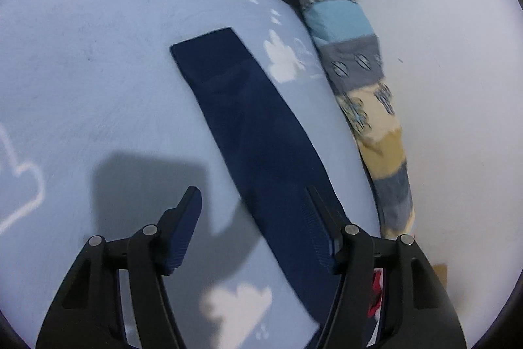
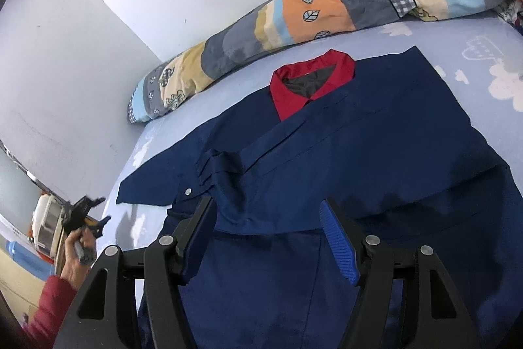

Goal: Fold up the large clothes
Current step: 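Move the left tool to the other sleeve cuff and close on it, then lift the sleeve with the left tool and fold it across the chest, then open the left tool and withdraw it from the folded sleeve, then grasp the jacket hem with both tools and lift it toward the collar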

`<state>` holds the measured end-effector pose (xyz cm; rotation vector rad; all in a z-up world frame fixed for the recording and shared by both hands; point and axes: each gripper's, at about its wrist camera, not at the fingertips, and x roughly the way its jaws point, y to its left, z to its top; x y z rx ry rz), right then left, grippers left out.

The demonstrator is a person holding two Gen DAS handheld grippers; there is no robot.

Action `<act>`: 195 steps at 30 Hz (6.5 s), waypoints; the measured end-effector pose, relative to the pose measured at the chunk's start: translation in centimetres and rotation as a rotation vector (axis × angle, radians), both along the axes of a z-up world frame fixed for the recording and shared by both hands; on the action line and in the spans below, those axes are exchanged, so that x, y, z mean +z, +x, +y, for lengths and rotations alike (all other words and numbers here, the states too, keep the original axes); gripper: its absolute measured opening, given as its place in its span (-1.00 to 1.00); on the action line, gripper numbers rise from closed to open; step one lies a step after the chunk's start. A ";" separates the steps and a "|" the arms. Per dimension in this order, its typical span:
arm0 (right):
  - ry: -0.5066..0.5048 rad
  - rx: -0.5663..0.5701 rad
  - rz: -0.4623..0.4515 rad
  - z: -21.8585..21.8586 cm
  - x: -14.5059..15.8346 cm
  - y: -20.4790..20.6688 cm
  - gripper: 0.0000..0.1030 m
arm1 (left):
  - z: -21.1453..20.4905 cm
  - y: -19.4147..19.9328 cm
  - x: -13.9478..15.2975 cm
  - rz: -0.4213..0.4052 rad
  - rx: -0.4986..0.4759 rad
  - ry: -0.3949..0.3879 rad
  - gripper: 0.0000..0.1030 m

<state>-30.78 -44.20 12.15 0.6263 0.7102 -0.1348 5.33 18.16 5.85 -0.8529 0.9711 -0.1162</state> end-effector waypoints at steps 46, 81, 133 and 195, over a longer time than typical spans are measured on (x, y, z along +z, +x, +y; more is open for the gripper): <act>-0.043 -0.226 -0.146 -5.5 3.3 -5.2 0.33 | -13.5 -3.8 23.0 -0.514 -0.257 0.118 -0.96; 0.077 -0.427 -0.359 -14.4 6.5 -18.2 0.33 | -60.1 -29.9 11.2 -0.415 -0.962 0.436 -0.95; 0.086 -0.378 -0.223 -12.7 4.1 -13.8 0.33 | -35.2 -18.0 5.4 -0.315 -0.697 0.640 0.40; -0.380 -0.003 0.423 10.8 -11.5 -20.7 0.33 | -26.1 -47.5 -1.2 -0.303 -0.873 0.824 0.99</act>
